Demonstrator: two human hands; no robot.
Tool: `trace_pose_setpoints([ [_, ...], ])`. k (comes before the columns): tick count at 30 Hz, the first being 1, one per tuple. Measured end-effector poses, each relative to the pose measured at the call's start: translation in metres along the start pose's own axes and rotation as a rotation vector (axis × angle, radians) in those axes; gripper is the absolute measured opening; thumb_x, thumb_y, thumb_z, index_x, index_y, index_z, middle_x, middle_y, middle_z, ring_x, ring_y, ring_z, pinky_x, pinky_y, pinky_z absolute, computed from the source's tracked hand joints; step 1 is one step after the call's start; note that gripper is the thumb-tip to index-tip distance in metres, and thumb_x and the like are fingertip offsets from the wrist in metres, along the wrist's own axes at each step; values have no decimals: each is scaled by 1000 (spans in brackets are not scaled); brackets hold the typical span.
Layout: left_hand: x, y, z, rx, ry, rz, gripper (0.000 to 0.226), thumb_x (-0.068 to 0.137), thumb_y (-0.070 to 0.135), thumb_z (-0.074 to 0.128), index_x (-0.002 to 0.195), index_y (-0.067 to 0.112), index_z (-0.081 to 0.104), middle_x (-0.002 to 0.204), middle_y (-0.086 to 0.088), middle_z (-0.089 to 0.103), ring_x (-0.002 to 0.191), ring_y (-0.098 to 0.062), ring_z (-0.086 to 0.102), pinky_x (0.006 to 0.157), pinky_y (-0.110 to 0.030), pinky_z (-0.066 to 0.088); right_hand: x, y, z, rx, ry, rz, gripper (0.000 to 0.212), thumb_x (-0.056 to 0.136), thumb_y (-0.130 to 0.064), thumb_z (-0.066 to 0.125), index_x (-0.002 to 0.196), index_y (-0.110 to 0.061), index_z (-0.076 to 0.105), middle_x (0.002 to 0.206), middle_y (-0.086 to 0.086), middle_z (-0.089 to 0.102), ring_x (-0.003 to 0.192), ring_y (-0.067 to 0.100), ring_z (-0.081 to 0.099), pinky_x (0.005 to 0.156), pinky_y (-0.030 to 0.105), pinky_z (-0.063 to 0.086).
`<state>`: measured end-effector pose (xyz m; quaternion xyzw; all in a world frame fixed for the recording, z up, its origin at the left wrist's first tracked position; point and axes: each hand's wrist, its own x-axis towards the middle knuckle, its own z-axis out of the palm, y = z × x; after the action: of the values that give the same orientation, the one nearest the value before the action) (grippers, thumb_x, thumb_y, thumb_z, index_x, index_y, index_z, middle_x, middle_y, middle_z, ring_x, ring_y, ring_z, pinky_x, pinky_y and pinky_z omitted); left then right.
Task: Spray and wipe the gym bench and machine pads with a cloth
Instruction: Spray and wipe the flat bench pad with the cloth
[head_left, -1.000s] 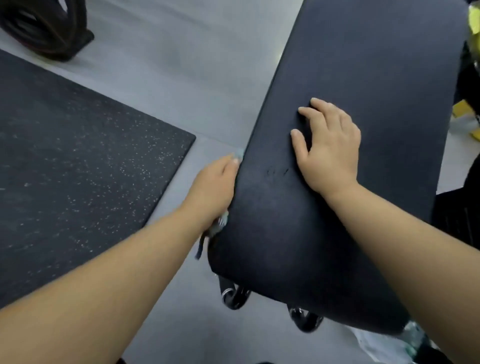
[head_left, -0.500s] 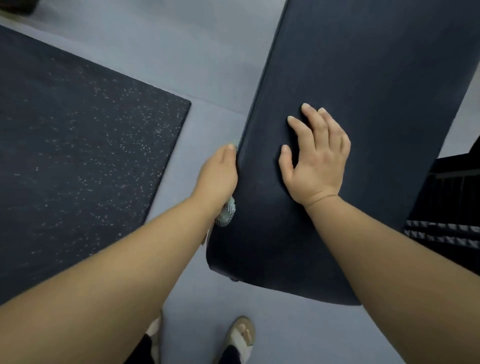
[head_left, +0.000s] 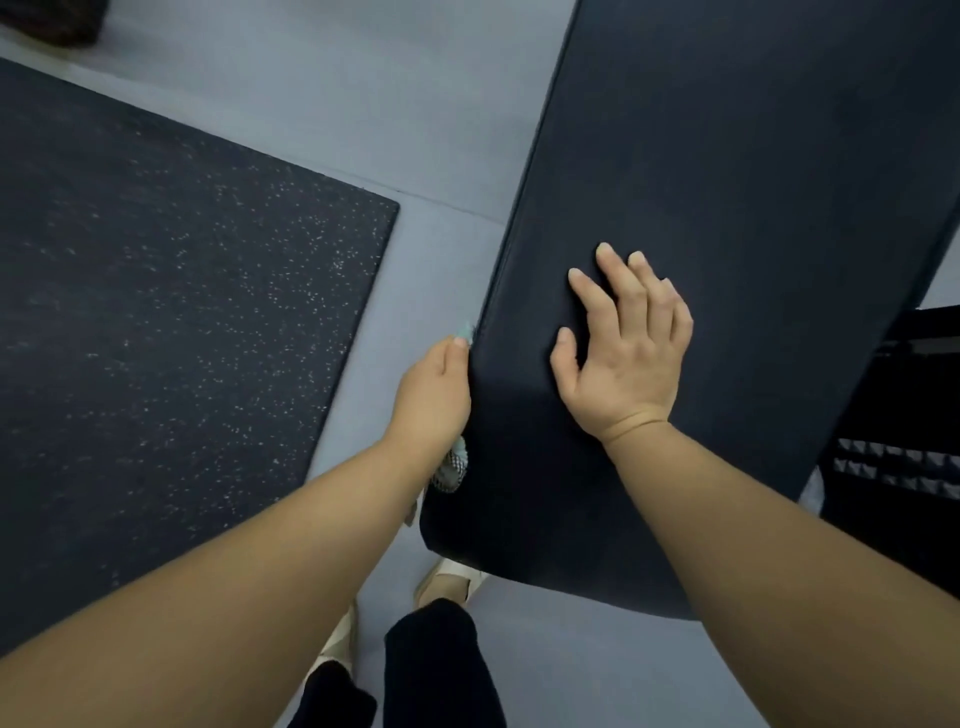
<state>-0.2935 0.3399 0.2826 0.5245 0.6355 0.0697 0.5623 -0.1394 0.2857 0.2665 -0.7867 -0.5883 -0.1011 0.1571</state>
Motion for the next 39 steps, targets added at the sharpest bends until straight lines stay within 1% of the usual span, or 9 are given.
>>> trace_pose_setpoints([
  [3,34,46,6,-29,44,52,40,101,26,27,100,3,60,106,-9,62,101,-24,55,91,-32,41,1,0,-1,-2,-30,7,44,82,-31,50,125,-20,49,138,5,48,131,24,33,109,41,21],
  [6,58,87,7,-45,68,130,36,101,25,26,89,7,55,97,-8,59,91,-22,51,81,-31,39,3,-2,-3,-6,-69,7,44,82,-32,50,124,-20,51,138,4,49,130,24,33,106,41,23],
  [14,18,33,4,142,17,-46,42,103,27,24,111,5,59,113,-5,56,112,-22,49,83,-24,29,55,33,-33,22,-167,-75,37,76,-31,50,106,-17,64,115,7,59,104,25,41,89,38,27],
  [16,22,40,1,132,9,-70,40,102,24,25,103,4,60,116,-12,58,105,-24,50,85,-28,33,85,55,-34,-68,-147,-62,38,76,-31,50,109,-16,62,121,10,56,109,28,39,92,38,25],
  [19,44,83,0,207,20,8,31,100,14,26,83,5,50,110,-23,56,85,-22,40,68,-26,21,140,78,-35,-108,-154,-46,41,84,-33,48,120,-14,56,139,11,45,126,34,36,103,41,20],
  [22,83,149,-2,201,41,157,31,101,15,24,97,4,53,119,-23,54,92,-27,44,66,-23,21,189,88,-31,-103,-231,16,45,92,-38,42,132,-18,47,151,6,29,138,31,23,110,44,16],
  [26,125,205,5,196,39,249,43,102,20,21,104,-3,56,119,-24,56,101,-33,49,81,-33,34,195,96,-11,-104,-109,24,44,92,-41,40,131,-22,50,146,5,39,135,30,32,108,45,21],
  [34,96,117,-1,162,-119,14,41,102,26,25,96,6,60,108,-14,62,102,-25,54,83,-28,37,190,95,-5,-79,-38,20,41,90,-36,47,128,-22,49,143,7,44,133,27,30,109,46,22],
  [39,142,184,6,106,-57,108,38,100,22,28,86,3,57,97,-15,62,93,-27,54,84,-35,40,192,95,-5,-60,-31,29,41,88,-35,48,127,-22,49,142,8,44,133,26,30,110,45,21],
])
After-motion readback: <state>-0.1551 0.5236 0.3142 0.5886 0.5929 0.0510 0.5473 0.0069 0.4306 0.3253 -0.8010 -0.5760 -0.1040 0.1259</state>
